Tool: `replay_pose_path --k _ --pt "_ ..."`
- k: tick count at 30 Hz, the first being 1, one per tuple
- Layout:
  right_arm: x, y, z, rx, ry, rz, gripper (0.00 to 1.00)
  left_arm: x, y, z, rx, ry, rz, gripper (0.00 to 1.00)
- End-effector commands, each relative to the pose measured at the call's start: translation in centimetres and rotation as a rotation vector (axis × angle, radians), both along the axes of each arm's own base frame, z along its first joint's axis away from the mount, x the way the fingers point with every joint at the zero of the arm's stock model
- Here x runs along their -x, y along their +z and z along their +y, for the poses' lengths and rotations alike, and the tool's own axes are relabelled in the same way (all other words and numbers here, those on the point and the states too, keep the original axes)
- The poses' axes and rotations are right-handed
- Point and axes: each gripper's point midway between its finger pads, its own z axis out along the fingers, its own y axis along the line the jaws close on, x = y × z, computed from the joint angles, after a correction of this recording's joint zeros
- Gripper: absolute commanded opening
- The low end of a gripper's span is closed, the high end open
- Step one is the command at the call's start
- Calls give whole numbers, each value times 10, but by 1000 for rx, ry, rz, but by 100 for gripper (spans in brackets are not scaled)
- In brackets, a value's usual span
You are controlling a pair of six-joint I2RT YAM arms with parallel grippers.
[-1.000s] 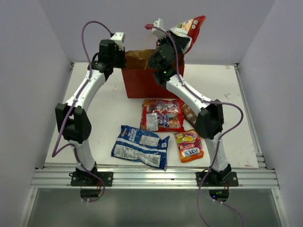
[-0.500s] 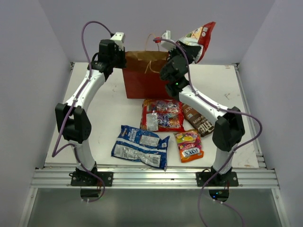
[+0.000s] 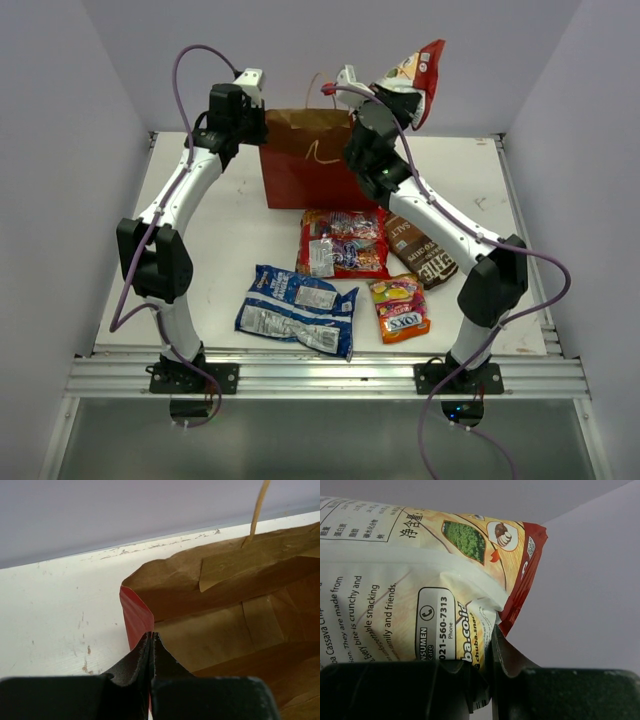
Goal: Place the snacks into the paper bag
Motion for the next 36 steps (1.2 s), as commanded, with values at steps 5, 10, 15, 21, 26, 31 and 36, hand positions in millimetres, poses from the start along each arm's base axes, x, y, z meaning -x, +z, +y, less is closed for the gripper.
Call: replay_pose_path --k 5,10,15,21,26,31,36 --pt "5 -5 0 17 42 38 0 4 22 3 4 -13 -27 0" --pt "14 -11 -6 46 68 93 0 5 21 1 11 -22 -22 0" --pt "20 -13 -7 69 87 148 0 5 23 1 13 -20 -24 0" --pt "32 -1 -8 121 71 161 0 5 24 -1 14 -27 -27 0" --pt "35 -3 -1 149 95 188 0 6 25 -1 20 -31 -29 0" --pt "39 -14 7 208 103 259 0 7 26 -1 17 -32 -30 0" --pt "53 -9 4 215 100 266 0 6 28 -2 27 -38 -31 0"
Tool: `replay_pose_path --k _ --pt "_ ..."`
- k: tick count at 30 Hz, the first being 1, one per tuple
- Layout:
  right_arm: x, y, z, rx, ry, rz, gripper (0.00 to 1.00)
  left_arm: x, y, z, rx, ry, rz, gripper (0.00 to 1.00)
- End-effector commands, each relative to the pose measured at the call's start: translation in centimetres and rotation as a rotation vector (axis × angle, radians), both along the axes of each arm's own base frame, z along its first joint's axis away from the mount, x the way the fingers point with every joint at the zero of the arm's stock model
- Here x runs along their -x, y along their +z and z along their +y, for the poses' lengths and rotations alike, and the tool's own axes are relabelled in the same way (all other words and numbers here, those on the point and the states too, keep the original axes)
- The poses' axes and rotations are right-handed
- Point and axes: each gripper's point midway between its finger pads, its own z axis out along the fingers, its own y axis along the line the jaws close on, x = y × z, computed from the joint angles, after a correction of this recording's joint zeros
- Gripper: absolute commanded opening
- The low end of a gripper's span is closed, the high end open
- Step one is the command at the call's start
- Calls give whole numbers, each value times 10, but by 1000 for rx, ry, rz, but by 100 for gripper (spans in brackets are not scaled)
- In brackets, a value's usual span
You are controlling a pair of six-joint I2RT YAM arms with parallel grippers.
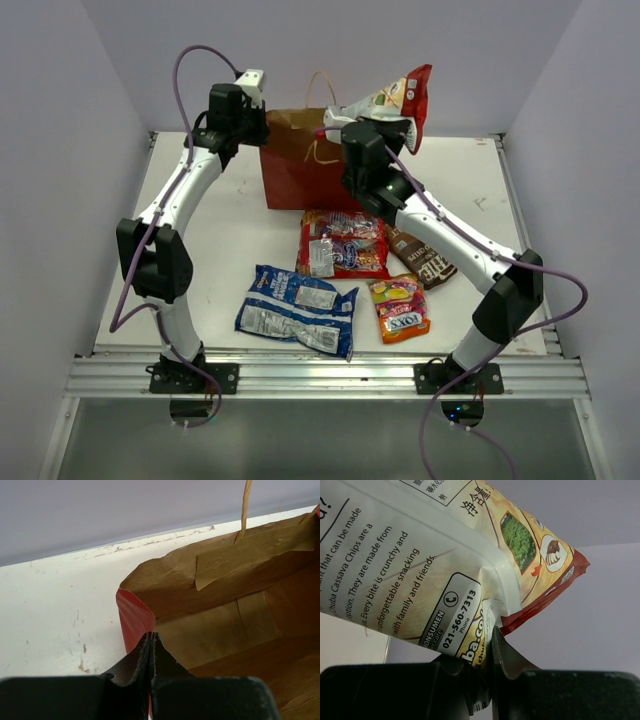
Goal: Place the snacks into the paper bag
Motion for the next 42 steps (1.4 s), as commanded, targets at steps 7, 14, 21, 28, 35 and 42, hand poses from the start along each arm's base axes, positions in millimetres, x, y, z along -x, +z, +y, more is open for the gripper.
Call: replay_pose_path --k 7,14,21,28,35,42 --pt "43 28 -24 44 -9 12 0 3 28 -2 34 -29 -41 0" --pt "49 20 -24 59 5 19 6 4 30 -3 40 -34 -44 0" --pt "21 -12 13 116 47 68 6 5 31 -2 38 -33 -46 0" --pt "-1 -23 37 173 35 48 49 5 31 -2 32 -36 -45 0" --pt "7 31 30 35 -10 -151 99 7 33 -2 36 -39 -46 0" --pt "44 101 1 -221 -106 -326 99 9 36 -1 30 -36 -54 0"
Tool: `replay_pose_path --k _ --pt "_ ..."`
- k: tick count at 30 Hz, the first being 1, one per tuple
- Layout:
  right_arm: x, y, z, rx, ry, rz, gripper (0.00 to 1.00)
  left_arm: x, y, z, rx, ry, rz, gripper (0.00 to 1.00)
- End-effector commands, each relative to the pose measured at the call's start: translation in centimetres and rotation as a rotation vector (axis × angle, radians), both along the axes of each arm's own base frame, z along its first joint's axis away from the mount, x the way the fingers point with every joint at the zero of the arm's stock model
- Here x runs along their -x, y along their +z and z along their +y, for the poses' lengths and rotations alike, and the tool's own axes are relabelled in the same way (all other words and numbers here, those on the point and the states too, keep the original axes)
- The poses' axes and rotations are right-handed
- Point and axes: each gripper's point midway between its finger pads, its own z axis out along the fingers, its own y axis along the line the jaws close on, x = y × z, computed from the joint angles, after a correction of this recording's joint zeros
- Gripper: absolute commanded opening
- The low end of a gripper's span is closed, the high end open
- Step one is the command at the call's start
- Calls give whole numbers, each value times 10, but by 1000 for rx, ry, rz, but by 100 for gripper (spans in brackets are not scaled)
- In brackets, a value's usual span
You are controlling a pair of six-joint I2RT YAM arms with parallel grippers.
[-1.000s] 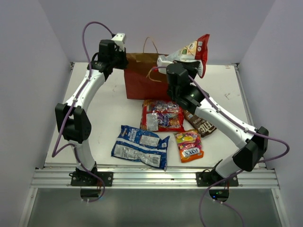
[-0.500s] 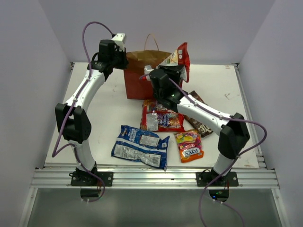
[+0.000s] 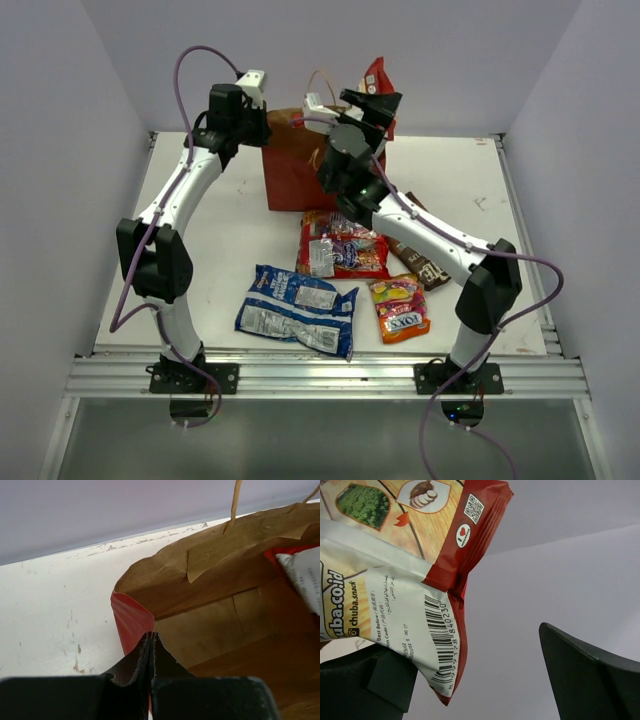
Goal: Place the snacks into the paper bag
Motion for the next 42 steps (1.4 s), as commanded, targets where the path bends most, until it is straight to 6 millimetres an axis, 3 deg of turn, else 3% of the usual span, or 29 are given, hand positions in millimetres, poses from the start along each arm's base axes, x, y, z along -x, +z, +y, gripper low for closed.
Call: replay_pose_path --k 1,3,6,8,9,13,20,24,27,32,33,34,35,36,39,42 --pt "49 84 -43 -310 -74 -226 99 6 36 5 15 -5 -62 0" --pt "62 92 -54 -379 -99 -252 99 7 38 7 10 2 -70 0" --pt "80 80 -71 -540 -149 -300 99 7 39 8 8 4 -78 0" --pt "76 53 -64 -443 -113 -192 99 7 38 8 7 5 -75 0" --pt "73 44 -61 -501 -93 -206 99 6 37 8 5 4 -74 0" --pt "49 0 -34 -392 -56 -95 99 5 36 9 -2 11 -71 0" --pt "3 -34 18 -365 -16 -88 98 4 32 12 -18 21 -68 0" --pt "-10 -36 31 -266 -50 -104 99 4 31 12 -21 19 -66 0" --pt "-10 -22 31 -282 -73 -165 99 3 31 13 -21 20 -66 0" --pt "0 11 23 -412 -89 -244 99 4 30 11 -11 13 -63 0" --pt "-3 10 27 -533 -60 -282 99 4 31 11 -11 13 -65 0" --pt "-2 16 27 -582 -32 -274 99 3 29 10 -9 13 -61 0" --pt "-4 20 30 -534 30 -156 99 4 29 10 -9 13 -61 0" --pt "-4 17 36 -683 59 -172 99 4 30 10 -8 12 -62 0" --pt "-2 14 38 -684 87 -108 99 5 30 11 -10 14 -63 0" --pt "-5 -9 46 -663 108 -28 99 5 31 11 -9 12 -66 0"
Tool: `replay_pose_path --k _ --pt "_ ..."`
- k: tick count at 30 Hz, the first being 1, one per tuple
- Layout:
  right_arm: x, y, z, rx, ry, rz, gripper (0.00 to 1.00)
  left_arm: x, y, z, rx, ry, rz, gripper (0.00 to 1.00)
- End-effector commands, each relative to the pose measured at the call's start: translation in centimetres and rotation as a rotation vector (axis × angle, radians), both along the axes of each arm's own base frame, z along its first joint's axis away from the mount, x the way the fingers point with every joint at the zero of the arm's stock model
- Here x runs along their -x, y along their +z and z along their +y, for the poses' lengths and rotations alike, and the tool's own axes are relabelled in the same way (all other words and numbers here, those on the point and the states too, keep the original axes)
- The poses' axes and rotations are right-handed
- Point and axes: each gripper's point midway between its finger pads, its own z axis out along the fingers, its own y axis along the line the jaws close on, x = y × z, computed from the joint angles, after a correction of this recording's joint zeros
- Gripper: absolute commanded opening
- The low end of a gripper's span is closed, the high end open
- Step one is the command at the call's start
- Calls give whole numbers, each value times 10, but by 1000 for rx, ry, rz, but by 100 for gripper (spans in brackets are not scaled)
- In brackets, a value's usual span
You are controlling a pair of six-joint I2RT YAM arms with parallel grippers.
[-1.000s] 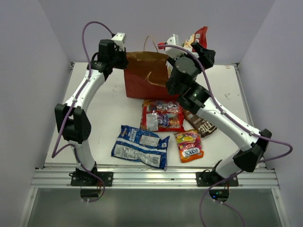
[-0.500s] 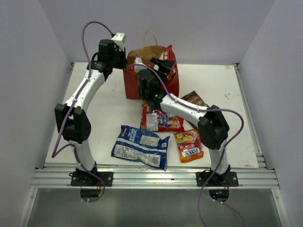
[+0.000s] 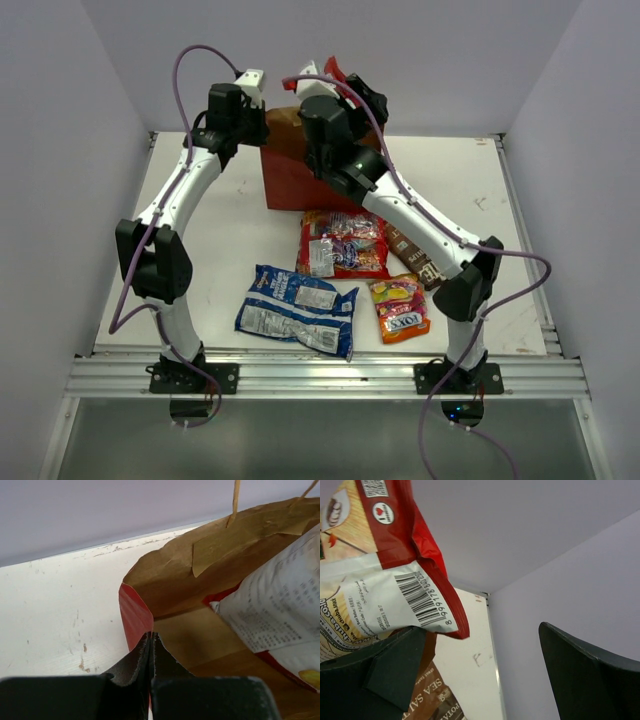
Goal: Place the snacks into the paper bag
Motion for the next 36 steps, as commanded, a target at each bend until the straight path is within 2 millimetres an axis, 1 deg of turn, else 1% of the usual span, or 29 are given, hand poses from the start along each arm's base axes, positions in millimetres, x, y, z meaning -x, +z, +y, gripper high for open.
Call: replay_pose_path --k 1,7,9,11,12,15,16,19,20,21,22,23,24,25,26,27,28,30,31,32,33,34,35,36 --pt "9 -27 4 -43 81 117 99 6 28 6 8 -5 -54 0" --pt "8 -77 15 -30 140 269 99 5 26 6 4 -5 -51 0" --pt "7 -90 20 -38 149 299 99 5 27 7 1 -4 -55 0" --pt "8 -95 20 -42 150 316 99 5 28 7 1 0 -55 0" --pt "8 -95 21 -60 147 310 99 5 28 7 0 -1 -57 0" --pt "15 -71 14 -154 145 246 99 5 26 7 -1 -2 -53 0" --pt "23 -51 6 -206 153 207 99 5 27 7 0 -2 -54 0" --pt "41 -36 0 -352 194 184 99 5 25 7 -1 -4 -49 0" --pt "56 -33 -12 -386 205 197 99 5 26 7 0 -4 -51 0" --pt "65 -42 -3 -480 250 233 99 6 27 7 -1 -1 -53 0" --pt "74 -70 -4 -488 254 302 99 6 28 8 -3 1 -56 0" --pt "88 -72 -7 -546 282 315 99 6 29 8 -4 4 -58 0" --pt "99 -88 6 -630 335 374 99 7 30 9 -4 4 -60 0" --pt "107 -128 7 -632 321 441 99 7 31 9 -4 5 -61 0" --pt "116 -136 3 -670 325 449 99 7 30 10 -8 9 -59 0" --pt "120 -152 2 -712 299 459 99 7 31 10 -7 12 -62 0" --pt "125 -185 -3 -705 268 496 99 8 30 11 -7 14 -59 0" --pt "131 -199 -8 -757 250 495 99 9 32 11 -3 17 -65 0" --pt "134 -217 -11 -765 236 508 99 9 32 11 -2 16 -68 0" --pt "134 -223 -13 -796 228 507 99 9 32 11 0 16 -71 0" --pt "131 -226 -21 -823 209 500 99 9 31 11 2 16 -70 0" --pt "132 -240 -21 -851 215 524 99 10 30 10 4 14 -69 0" --pt "130 -246 -23 -883 208 530 99 10 28 9 5 11 -66 0" --pt "124 -250 -33 -914 187 520 99 10 26 9 6 12 -60 0"
